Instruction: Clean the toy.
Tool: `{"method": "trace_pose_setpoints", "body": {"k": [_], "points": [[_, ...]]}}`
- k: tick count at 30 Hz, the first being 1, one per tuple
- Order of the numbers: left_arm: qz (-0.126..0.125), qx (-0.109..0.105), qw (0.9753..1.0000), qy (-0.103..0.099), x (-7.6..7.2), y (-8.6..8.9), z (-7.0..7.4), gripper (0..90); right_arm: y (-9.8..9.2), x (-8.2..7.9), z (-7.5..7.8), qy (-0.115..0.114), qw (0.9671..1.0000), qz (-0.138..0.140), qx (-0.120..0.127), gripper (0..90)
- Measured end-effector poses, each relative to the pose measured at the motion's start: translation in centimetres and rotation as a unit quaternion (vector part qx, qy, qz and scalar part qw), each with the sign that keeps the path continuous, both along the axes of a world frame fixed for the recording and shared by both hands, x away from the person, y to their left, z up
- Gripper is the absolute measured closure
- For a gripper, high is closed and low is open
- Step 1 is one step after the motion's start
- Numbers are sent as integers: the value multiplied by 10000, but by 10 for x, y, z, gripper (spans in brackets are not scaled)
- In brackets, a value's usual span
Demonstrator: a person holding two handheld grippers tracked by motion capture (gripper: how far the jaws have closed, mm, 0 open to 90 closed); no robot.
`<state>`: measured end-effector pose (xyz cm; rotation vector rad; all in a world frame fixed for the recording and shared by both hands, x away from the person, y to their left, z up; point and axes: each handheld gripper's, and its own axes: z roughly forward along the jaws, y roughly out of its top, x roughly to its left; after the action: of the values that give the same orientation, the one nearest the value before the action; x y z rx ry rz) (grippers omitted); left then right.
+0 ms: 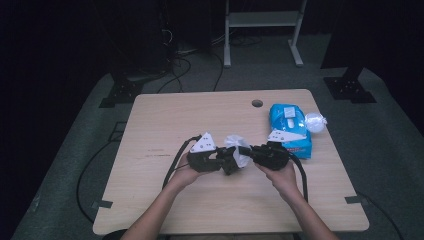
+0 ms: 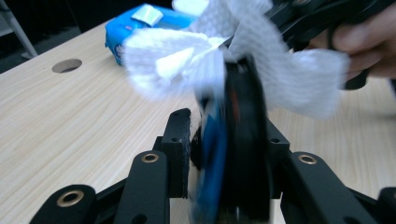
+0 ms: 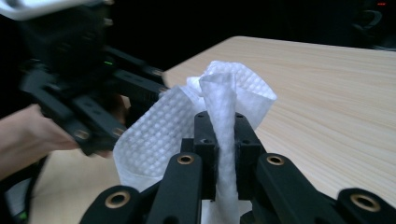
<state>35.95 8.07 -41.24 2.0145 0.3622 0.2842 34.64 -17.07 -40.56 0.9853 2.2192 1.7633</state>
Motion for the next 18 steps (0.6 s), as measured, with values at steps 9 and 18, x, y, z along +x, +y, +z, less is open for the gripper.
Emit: {"method": "trace_pose_setpoints", "body": {"k": [9,18], "points": [[70,456,9988,135,3,-4,-24,652,19,0,-8,-224,9965,13,-801,827],[14,815,9962,321,9,2,-42,651,-2,14,-28,-28,9918,-446,-1201,825]]}}
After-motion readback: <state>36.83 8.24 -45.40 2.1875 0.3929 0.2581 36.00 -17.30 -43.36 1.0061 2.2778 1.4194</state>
